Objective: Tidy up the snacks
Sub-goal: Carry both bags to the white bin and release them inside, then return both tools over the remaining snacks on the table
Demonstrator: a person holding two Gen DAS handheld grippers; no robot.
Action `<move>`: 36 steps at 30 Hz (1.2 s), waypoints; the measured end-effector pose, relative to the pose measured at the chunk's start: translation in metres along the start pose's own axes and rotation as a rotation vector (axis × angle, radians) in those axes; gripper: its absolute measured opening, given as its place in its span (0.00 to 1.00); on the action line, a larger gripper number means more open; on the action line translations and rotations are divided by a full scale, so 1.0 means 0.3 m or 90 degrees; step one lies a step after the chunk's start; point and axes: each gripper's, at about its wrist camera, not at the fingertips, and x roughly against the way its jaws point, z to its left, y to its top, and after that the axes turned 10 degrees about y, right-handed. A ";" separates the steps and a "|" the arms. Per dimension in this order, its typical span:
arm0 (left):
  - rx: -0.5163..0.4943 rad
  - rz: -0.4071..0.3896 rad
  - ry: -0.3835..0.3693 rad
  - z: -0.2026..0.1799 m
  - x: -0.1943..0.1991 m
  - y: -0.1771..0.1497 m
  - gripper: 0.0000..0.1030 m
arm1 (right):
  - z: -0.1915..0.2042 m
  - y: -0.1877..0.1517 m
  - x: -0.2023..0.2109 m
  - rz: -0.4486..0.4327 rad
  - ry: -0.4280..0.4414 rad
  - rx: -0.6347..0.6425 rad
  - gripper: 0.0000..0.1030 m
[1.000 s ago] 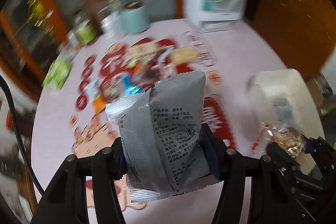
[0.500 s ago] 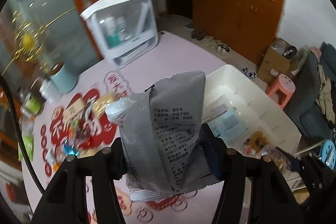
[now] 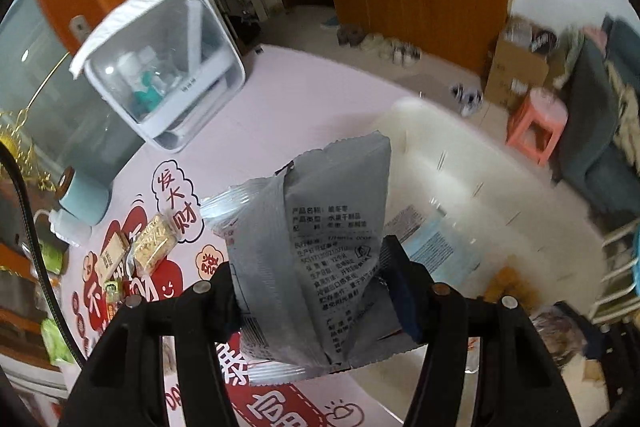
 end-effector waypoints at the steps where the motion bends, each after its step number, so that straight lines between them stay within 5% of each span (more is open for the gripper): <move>1: -0.011 0.012 0.005 -0.020 -0.031 -0.003 0.58 | -0.009 -0.003 -0.017 0.010 -0.006 -0.005 0.51; 3: -0.020 0.035 -0.004 -0.034 -0.070 -0.014 0.59 | -0.018 -0.010 -0.046 0.031 -0.013 -0.010 0.51; 5: -0.015 0.064 -0.030 -0.035 -0.114 -0.024 0.73 | -0.017 -0.018 -0.064 0.044 -0.022 -0.005 0.54; 7: -0.023 0.091 -0.061 -0.043 -0.147 -0.035 0.88 | -0.006 -0.029 -0.068 0.043 -0.032 0.008 0.70; 9: -0.030 0.089 -0.063 -0.051 -0.156 -0.042 0.92 | 0.004 -0.033 -0.057 0.028 -0.035 0.020 0.90; 36: 0.046 0.039 -0.026 0.143 0.086 -0.181 1.00 | 0.096 -0.089 0.068 0.024 0.020 0.052 0.91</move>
